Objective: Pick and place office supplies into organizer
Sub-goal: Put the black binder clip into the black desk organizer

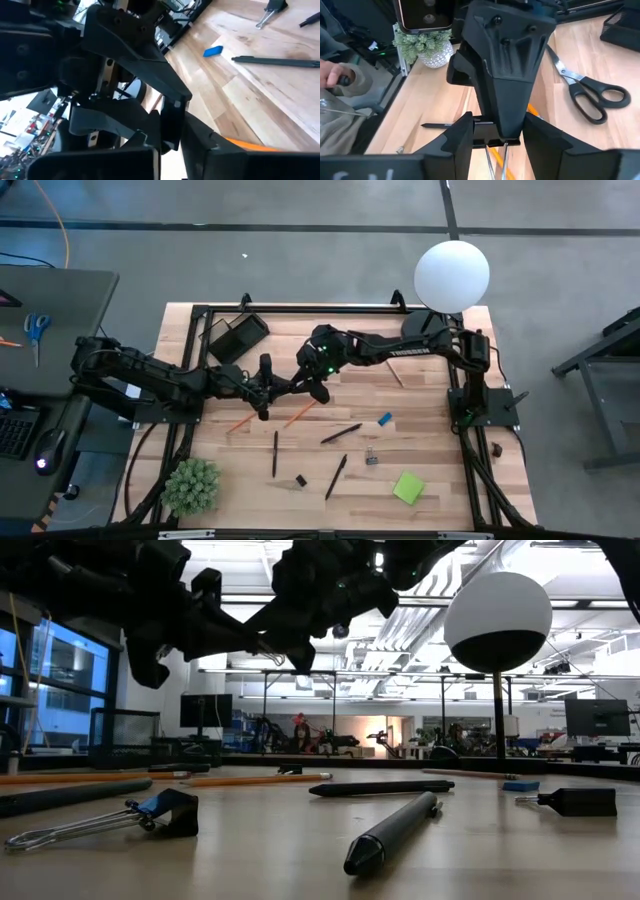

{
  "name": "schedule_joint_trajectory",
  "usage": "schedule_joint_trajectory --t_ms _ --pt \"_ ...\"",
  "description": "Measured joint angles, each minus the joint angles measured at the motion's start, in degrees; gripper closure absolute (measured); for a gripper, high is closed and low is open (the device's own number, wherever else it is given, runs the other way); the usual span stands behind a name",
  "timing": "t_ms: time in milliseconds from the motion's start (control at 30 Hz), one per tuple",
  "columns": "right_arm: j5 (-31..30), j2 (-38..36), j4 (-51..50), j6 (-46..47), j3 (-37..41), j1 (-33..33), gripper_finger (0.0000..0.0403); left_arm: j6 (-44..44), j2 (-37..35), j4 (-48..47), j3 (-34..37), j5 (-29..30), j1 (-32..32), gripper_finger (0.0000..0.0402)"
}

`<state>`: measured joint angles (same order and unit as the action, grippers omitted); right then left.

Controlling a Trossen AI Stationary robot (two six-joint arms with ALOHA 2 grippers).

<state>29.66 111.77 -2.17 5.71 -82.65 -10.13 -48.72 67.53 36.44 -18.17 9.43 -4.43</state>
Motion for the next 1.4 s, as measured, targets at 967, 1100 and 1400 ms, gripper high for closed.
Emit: schedule_joint_trajectory --t_ms 967,1100,1400 --pt "-12.58 0.02 -17.64 -21.57 2.99 -1.07 0.0238 64.40 -14.79 -61.12 -10.59 39.22 -0.11 0.0355" --pt "-12.57 0.02 -17.66 -23.08 5.20 -1.07 0.0238 76.53 -16.23 -80.11 -17.25 39.20 -0.11 0.0354" --pt "-12.23 0.02 -9.61 -22.08 8.72 -1.10 0.0238 85.53 -16.31 -96.54 -22.49 38.81 -0.11 0.0353"
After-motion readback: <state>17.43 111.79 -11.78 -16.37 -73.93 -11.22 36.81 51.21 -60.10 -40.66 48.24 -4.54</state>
